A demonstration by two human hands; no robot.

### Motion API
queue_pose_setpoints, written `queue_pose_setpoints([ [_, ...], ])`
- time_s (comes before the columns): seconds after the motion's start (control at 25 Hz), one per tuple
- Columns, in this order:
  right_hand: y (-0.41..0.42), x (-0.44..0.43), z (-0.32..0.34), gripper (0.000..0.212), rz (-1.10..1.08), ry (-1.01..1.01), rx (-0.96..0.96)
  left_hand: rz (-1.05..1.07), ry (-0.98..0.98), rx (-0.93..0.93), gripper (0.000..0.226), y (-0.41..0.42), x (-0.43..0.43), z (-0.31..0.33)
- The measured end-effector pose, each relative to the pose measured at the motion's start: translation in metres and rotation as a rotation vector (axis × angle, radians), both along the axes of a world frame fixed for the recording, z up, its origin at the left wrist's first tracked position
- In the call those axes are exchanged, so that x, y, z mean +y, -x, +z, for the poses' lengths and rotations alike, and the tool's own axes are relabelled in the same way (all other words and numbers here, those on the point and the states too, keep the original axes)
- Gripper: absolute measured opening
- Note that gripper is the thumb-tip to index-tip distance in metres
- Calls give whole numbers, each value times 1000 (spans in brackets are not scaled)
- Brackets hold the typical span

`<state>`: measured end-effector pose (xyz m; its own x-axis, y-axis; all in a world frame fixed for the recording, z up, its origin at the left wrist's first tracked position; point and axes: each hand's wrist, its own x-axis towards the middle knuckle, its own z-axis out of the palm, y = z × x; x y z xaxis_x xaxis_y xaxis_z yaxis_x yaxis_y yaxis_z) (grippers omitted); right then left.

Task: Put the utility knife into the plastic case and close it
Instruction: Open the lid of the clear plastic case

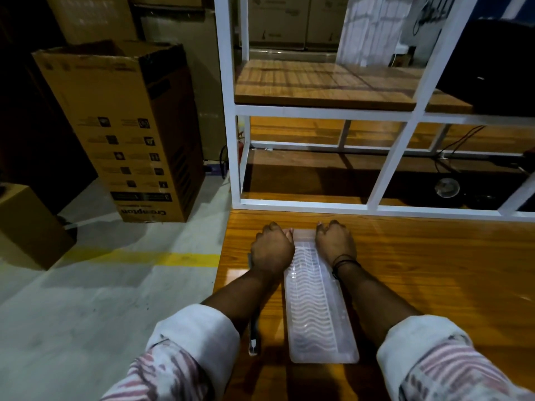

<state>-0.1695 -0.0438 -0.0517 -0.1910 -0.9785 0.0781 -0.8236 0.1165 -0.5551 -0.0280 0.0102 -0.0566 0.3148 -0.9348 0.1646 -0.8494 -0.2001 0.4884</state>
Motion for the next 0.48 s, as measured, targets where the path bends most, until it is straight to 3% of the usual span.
queue_pose_setpoints([
  [0.48, 0, -1, -2, 43, 14, 95, 53, -20, 11, -3, 46, -1, 1, -1],
])
